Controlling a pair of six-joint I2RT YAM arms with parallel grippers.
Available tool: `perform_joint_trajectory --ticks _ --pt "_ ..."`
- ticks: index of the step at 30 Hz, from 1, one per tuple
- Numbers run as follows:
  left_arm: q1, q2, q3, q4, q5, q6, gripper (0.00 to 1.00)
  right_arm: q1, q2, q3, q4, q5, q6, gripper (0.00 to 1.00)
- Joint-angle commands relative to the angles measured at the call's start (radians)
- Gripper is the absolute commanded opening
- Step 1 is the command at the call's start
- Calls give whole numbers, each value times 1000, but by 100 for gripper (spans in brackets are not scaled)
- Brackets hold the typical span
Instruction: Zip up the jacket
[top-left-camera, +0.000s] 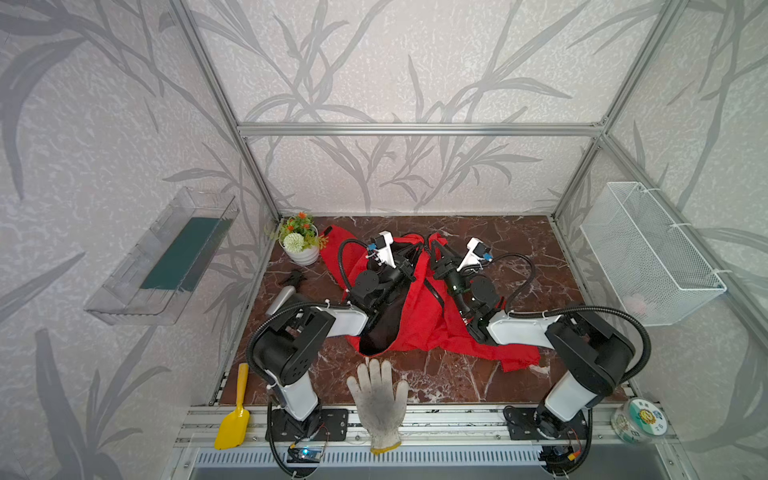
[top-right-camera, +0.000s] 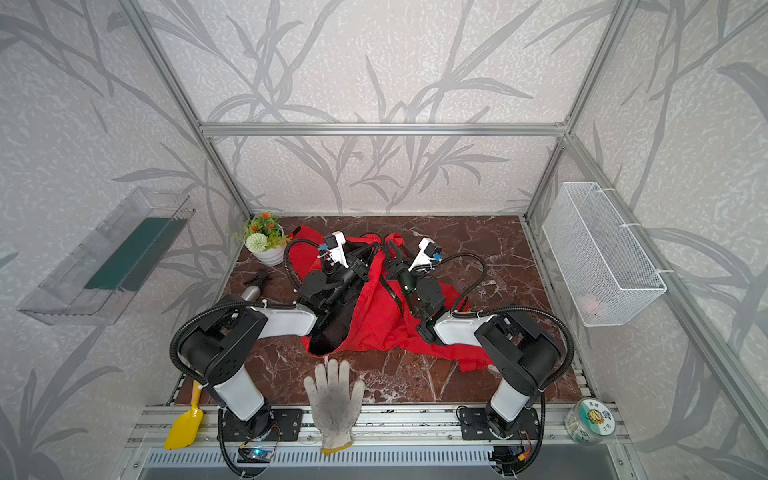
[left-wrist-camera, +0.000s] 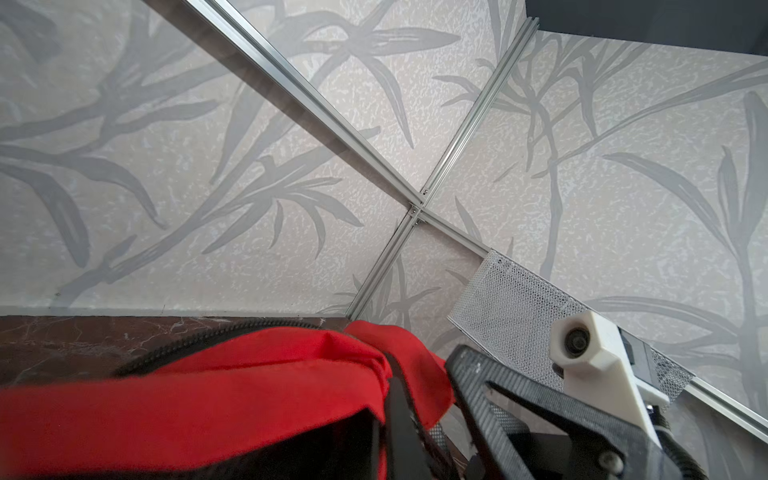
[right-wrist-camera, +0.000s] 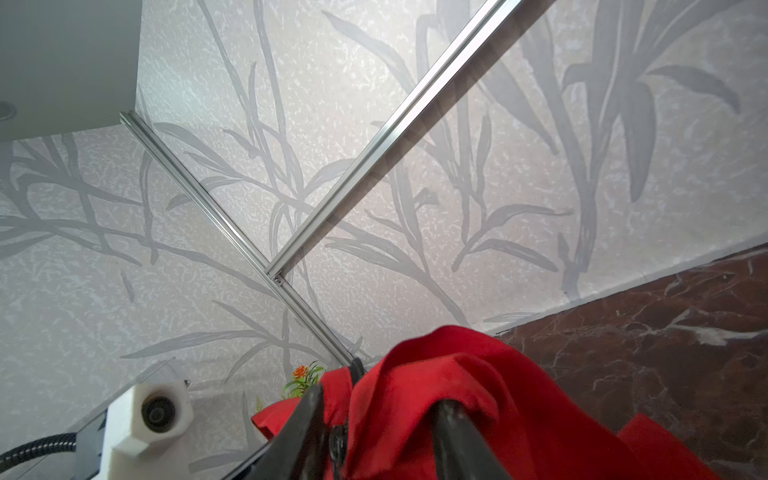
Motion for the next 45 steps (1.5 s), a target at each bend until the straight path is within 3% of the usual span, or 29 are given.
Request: perform_joint_trajectory --ticks 1,6,11,16,20,25,26,30,37,45 --pt "1 -34 -14 10 11 -12 0 -1 -55 -29 52 24 0 52" --pt "3 -40 -13 10 14 -16 0 10 -126 -92 22 38 -22 59" --pt "3 -45 -10 10 14 -25 0 22 -268 -130 -204 28 -129 63" --pt "1 -47 -2 9 14 -32 0 58 -418 3 -722 -26 -543 63" --pt "1 -56 5 10 12 -36 0 73 -451 70 -908 -80 -859 64" --pt "3 -64 10 10 13 -41 0 75 -441 50 -925 -128 -1360 65" --pt "2 -65 9 9 13 -43 0 75 -432 30 -903 -138 -1500 70" --pt "1 -71 5 10 15 -45 0 54 -367 -11 -750 -114 -1740 77" --pt "3 -75 7 10 20 -61 0 -13 -382 31 -768 -239 -1812 76" --pt "4 -81 11 11 15 -58 0 -79 -460 102 -947 -320 -1851 76"
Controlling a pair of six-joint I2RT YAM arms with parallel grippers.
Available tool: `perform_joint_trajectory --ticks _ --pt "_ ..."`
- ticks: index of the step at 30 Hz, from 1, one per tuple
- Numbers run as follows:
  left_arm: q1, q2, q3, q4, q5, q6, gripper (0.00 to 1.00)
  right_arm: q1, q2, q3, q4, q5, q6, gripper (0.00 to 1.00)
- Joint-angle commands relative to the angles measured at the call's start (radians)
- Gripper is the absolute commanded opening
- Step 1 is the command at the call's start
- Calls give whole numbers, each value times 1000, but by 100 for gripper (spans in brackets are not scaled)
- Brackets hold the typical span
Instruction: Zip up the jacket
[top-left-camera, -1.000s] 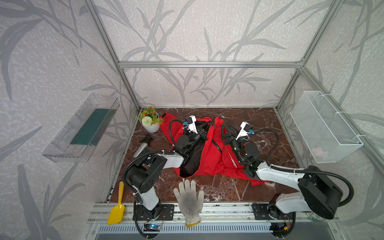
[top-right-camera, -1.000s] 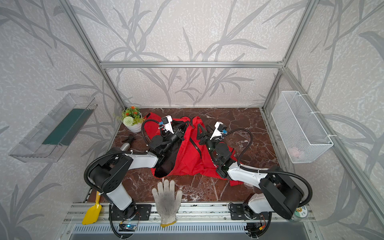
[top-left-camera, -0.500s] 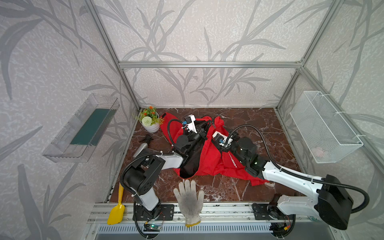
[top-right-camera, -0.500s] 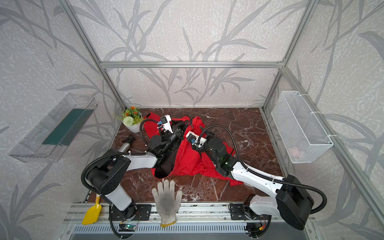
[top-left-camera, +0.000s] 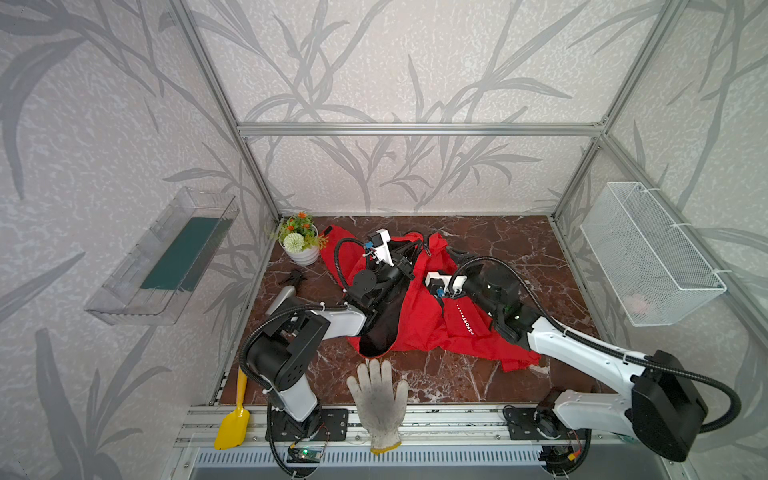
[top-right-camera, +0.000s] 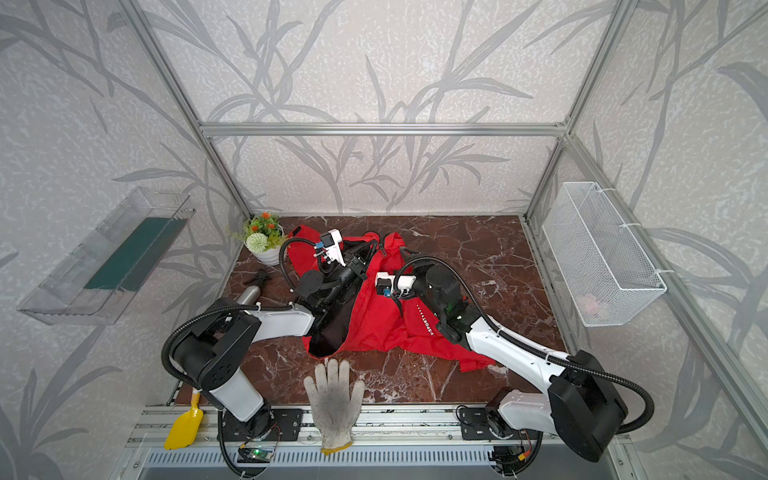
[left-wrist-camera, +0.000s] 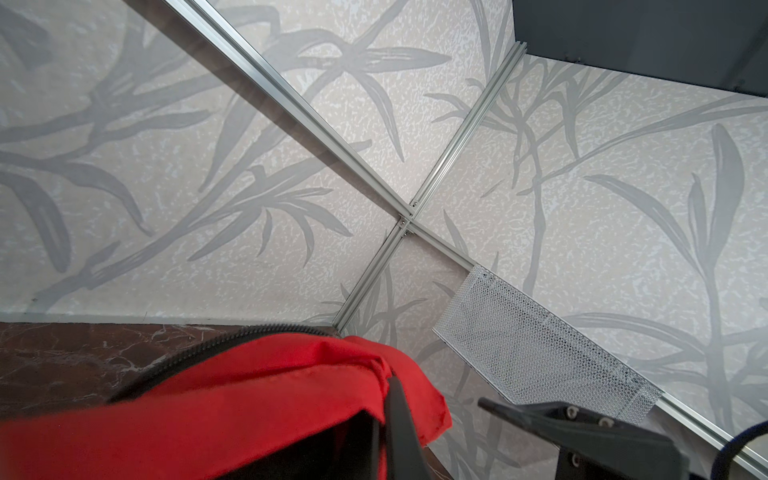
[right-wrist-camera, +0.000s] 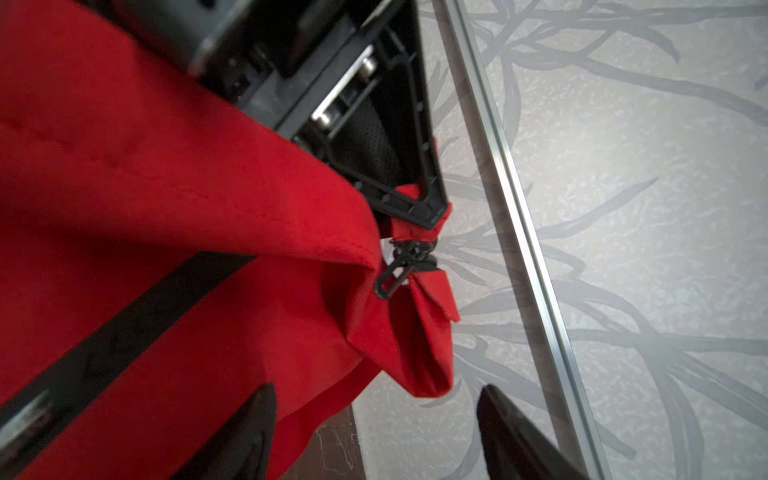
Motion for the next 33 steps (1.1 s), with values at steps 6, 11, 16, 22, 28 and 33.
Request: perform_joint_trajectory --ticks 6,11,16,22,28,33 --pt "3 -41 12 23 17 -16 0 -22 -20 104 -106 -80 -56 75" --pt "2 -45 12 23 18 -18 0 -29 57 150 -79 -59 -119 75" --pt "2 -46 14 22 14 -20 0 -39 111 190 -56 -75 -122 75" --pt "3 -49 12 23 13 -20 0 -40 148 221 -21 -97 -113 75" --pt "2 -56 5 22 9 -17 0 -39 137 222 -7 -121 -82 75" --pt "3 -53 5 22 9 -18 0 -40 115 210 -15 -142 -95 74"
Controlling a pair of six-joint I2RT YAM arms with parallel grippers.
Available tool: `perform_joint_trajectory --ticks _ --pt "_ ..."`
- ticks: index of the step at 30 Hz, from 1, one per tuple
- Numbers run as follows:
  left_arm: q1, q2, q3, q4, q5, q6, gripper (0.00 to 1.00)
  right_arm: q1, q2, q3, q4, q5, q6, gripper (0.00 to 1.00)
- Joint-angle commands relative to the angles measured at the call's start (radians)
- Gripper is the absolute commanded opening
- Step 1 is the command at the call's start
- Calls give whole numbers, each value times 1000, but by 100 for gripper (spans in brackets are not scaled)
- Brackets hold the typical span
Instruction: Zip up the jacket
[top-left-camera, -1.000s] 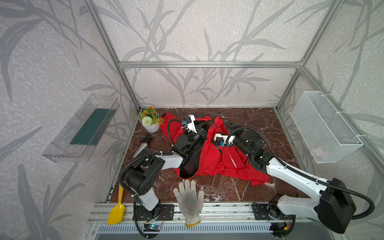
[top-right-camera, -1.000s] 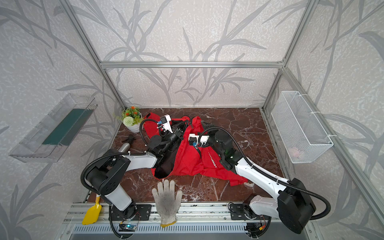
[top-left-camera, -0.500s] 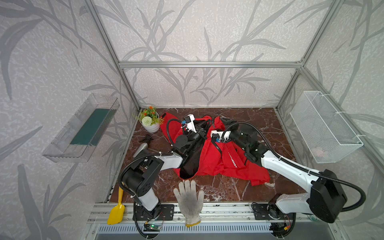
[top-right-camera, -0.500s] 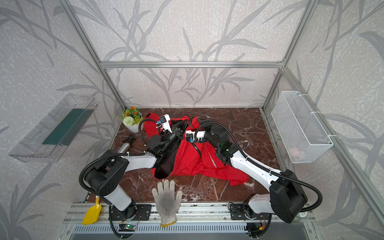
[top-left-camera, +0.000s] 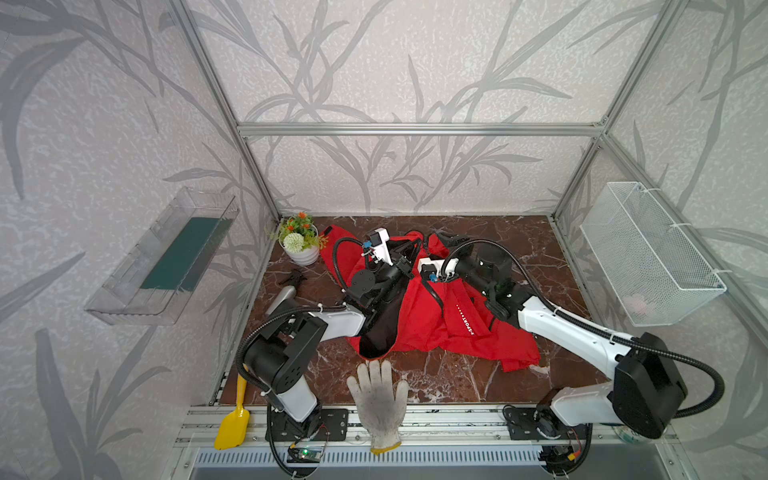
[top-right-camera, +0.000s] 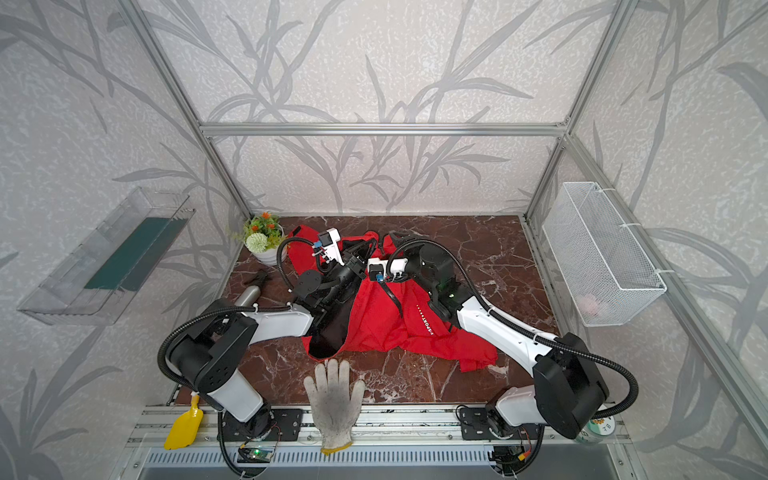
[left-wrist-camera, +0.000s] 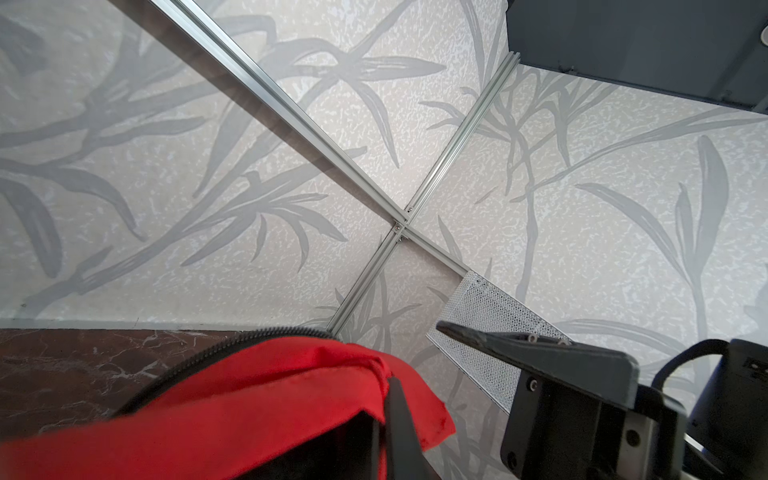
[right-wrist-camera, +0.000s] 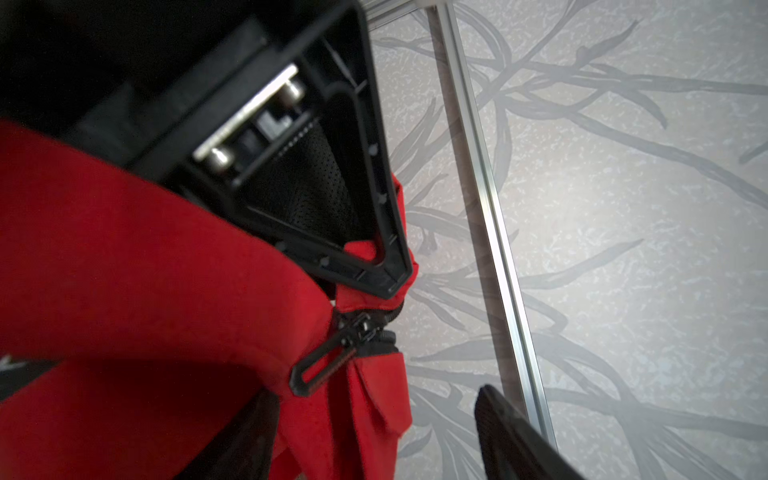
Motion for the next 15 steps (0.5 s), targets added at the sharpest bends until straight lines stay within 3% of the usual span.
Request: perform_joint_trajectory --ticks 1,15 --pt "3 -34 7 25 8 -4 0 -2 -33 18 28 -26 9 75" --pt "2 -31 9 25 9 -2 0 -4 -65 -2 -10 28 -39 74"
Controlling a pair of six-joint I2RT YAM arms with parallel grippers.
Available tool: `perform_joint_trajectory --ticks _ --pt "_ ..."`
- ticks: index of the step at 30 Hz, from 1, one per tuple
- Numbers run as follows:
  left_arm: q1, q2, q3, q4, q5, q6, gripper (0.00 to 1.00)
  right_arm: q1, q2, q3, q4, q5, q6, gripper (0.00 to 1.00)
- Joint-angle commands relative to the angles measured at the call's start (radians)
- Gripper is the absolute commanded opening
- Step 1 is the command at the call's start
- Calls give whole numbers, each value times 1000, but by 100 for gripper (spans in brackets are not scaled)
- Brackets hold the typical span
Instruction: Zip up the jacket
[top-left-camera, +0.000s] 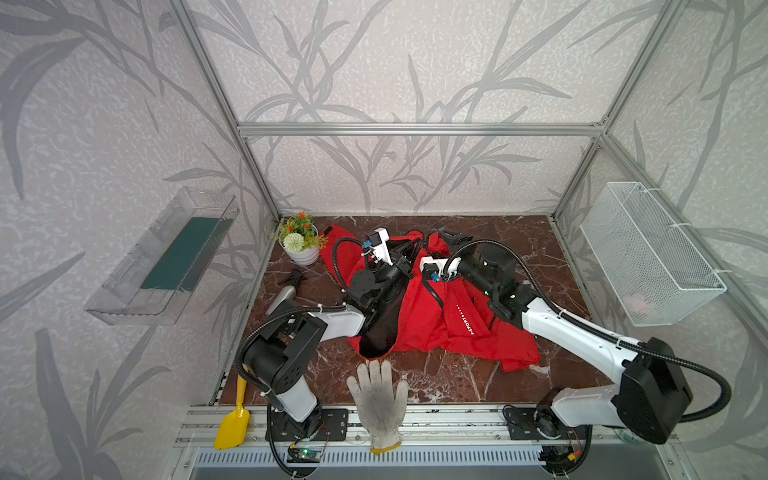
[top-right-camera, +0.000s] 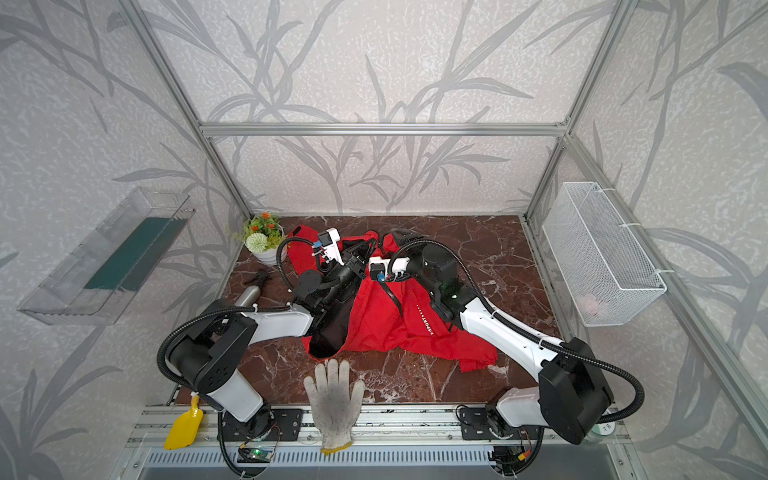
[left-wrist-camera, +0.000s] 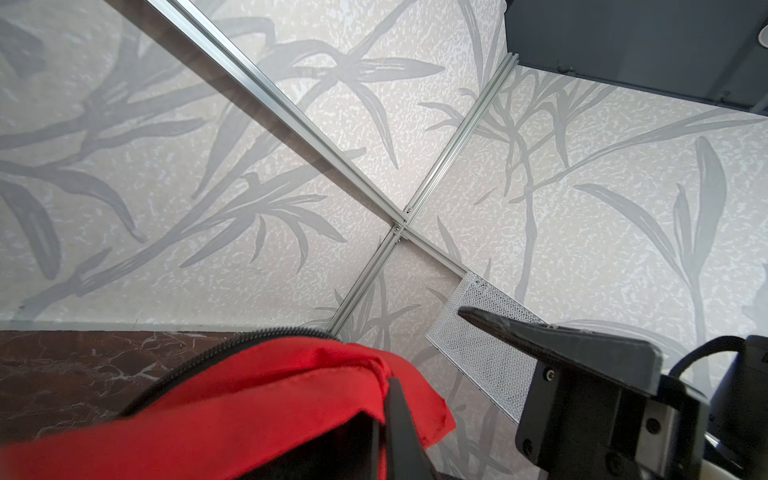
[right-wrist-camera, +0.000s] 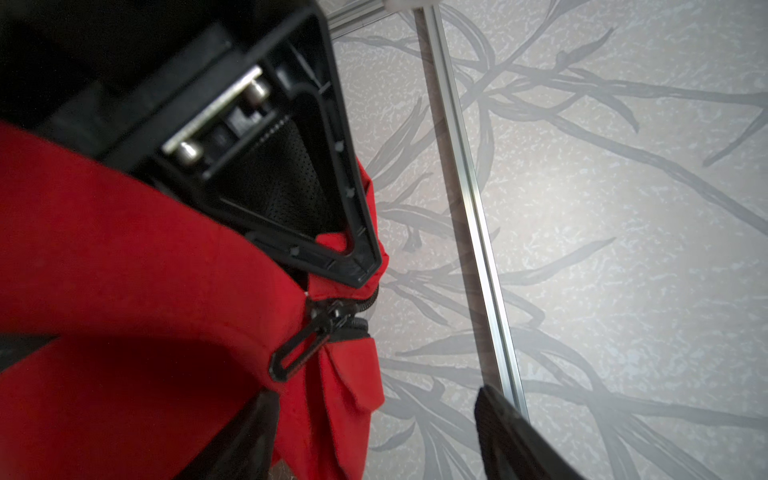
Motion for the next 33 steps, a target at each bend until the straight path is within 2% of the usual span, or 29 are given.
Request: perform_joint_trajectory --ticks 1,7,12,19,29,33 --pt "2 -30 9 25 9 -3 0 -4 -35 -4 -1 10 -9 74" --pt "2 -29 12 25 6 -2 0 -4 -49 -8 -12 8 -9 74" --pt "2 -27 18 26 9 -2 0 -4 -28 -5 -18 70 -70 74" --pt "2 -26 20 26 7 -2 0 -5 -21 1 -7 86 -79 74" --pt "0 -24 24 25 10 -3 0 -6 -54 18 -100 -37 36 74" --pt "1 -24 24 25 11 -3 0 -5 -50 16 -82 -54 57 74"
